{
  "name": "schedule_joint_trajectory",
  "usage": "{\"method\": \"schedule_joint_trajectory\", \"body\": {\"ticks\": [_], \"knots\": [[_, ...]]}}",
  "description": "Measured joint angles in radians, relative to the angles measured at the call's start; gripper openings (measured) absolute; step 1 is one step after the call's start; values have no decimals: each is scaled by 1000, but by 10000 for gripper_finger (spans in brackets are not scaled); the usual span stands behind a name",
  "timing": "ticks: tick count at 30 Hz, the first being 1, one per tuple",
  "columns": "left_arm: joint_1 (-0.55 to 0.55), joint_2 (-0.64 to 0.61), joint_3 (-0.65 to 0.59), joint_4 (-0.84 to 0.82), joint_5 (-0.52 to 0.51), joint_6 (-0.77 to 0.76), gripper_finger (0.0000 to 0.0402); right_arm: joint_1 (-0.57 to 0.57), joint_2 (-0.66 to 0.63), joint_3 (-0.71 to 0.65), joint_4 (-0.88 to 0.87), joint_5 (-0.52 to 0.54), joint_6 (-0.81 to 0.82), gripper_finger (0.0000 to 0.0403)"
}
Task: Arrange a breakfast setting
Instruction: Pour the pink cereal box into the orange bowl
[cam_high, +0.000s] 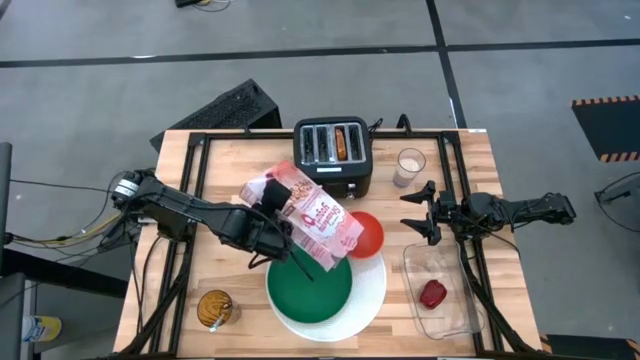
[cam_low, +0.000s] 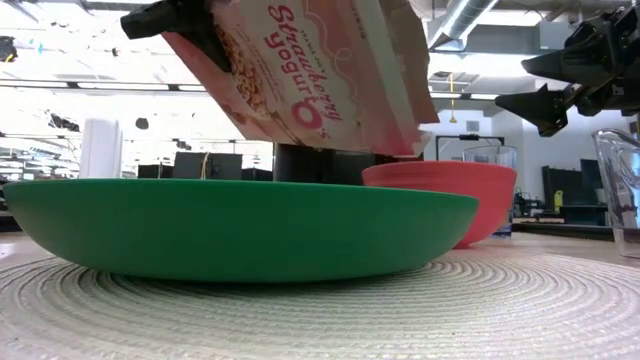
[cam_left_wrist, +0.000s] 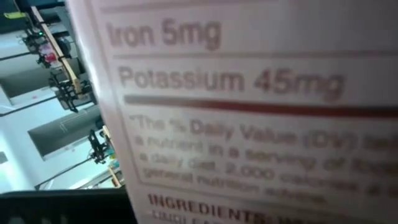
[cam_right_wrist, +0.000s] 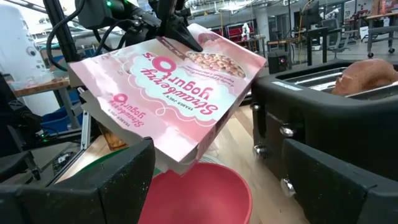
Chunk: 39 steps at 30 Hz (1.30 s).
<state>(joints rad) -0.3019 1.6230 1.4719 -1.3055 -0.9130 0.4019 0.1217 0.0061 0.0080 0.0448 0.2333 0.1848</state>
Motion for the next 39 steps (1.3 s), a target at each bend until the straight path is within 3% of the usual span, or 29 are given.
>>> {"method": "schedule_joint_trajectory", "body": {"ticks": [14, 28, 39], "knots": [[-12, 0, 0, 3, -42, 85, 126, 0, 0, 0, 0, 0, 0, 371], [1, 0, -1, 92, -156, 197, 126, 0, 0, 0, 0, 0, 0, 371], [28, 0, -1, 118, -156, 270, 126, 0, 0, 0, 0, 0, 0, 371]]}}
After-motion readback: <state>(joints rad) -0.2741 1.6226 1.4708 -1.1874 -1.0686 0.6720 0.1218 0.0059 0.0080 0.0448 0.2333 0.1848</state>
